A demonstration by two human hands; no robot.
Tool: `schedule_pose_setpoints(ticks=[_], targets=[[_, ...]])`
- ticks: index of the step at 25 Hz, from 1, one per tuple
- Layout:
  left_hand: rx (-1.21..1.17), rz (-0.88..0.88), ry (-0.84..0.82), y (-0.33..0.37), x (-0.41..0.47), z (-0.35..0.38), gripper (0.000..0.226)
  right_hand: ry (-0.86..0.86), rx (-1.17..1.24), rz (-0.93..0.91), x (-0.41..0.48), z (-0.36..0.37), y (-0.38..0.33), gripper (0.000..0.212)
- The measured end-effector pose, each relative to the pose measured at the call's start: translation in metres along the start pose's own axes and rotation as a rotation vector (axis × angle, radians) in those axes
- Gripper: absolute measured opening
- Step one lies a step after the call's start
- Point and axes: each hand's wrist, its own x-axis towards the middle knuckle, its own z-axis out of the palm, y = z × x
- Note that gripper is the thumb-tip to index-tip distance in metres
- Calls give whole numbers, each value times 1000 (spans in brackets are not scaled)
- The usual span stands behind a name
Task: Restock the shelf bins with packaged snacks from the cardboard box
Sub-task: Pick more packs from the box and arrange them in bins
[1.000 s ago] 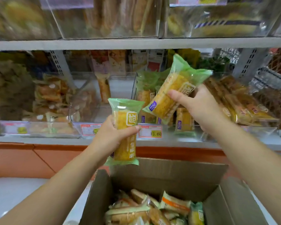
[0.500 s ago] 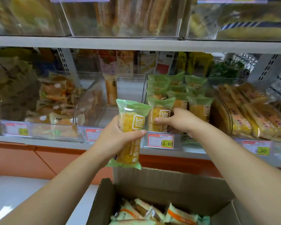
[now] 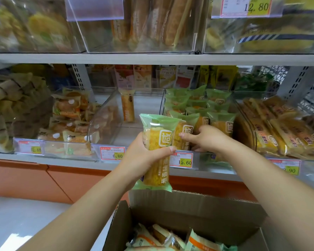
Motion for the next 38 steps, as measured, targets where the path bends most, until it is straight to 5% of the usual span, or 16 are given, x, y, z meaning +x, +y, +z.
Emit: schedule_pose_setpoints(ticks=[3,5,8,10,13,16,18,21,23,31,35,38], targets=[[-13,-5,-26,2,-3,10,82,267,-47,-85,-23,-6,5,39],[-33,4,-38,5,-3,15,81,301,217,-194,-53,-8,10,19],[-158,21,-68,14,-2,31,80,-169,570,-196,-95,-5,8,28],[-239,-29,-105,23,1,45,83,-251,505,-228,-103,-3,10,49],[-3,118,-73,37,12,55,84,-7,442,-253,-91,-15,10,64],[467,448,238,36,26,34,59,313,606,-264,-70,-43,16,63],[658,361,272,21,35,17,64,454,482,-250,-58,-57,24,56],[831,132,136,-3,36,9,55,261,118,-75,-41,-47,31,50],[916,172,76,-8,35,10,42,122,-15,-43,-27,-34,32,47],[938,242,83,-6,29,12,48,17,-235,-63,-7,-13,28,42],[935,247,69,-9,32,9,46,96,-87,-17,-13,-28,27,36],[943,285,69,-12,33,9,45,166,-221,-37,-16,-21,25,31]])
